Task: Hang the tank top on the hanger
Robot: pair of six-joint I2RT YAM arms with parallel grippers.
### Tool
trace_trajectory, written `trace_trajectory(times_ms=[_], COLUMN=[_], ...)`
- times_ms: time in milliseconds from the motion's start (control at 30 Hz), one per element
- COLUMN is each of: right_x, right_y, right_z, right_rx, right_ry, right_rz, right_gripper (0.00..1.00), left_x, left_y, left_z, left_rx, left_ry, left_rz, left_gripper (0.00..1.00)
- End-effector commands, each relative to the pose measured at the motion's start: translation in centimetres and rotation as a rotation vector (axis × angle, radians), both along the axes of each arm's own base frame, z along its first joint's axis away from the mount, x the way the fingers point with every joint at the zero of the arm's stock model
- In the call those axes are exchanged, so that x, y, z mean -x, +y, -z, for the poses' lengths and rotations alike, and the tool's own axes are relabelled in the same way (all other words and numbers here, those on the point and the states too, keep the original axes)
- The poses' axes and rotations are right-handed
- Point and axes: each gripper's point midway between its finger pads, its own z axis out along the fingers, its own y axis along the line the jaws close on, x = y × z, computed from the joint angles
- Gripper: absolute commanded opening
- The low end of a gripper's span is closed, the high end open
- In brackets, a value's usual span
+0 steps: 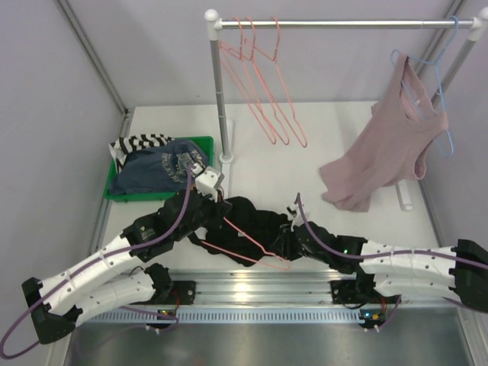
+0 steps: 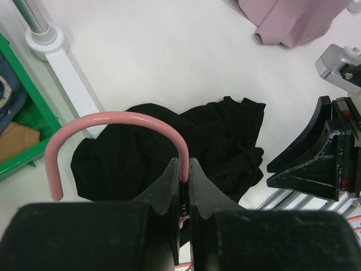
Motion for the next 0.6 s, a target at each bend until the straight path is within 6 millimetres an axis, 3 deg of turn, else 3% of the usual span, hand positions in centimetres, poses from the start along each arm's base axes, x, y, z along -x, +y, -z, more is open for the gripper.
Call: trace_trajectory(times_ms=[0, 567], right_x=[-0.3, -1.1], right_y=[1.7, 3.0], right_z=[-1.1, 0.4], right_rx=[-0.106, -0.086], right_ry=[-0.007, -0.009], right_rz=[-0.003, 0.004], right_gripper=[0.31, 0.3], left_x=[-0.4, -0.5], left_y=[-0.2, -0.3], left_z=[-1.7, -1.3], left_rx=[0.025, 0.013], left_ry=[-0.036, -0.023], left_rz=[-0.01, -0.009], left_gripper=[0.0, 0.0])
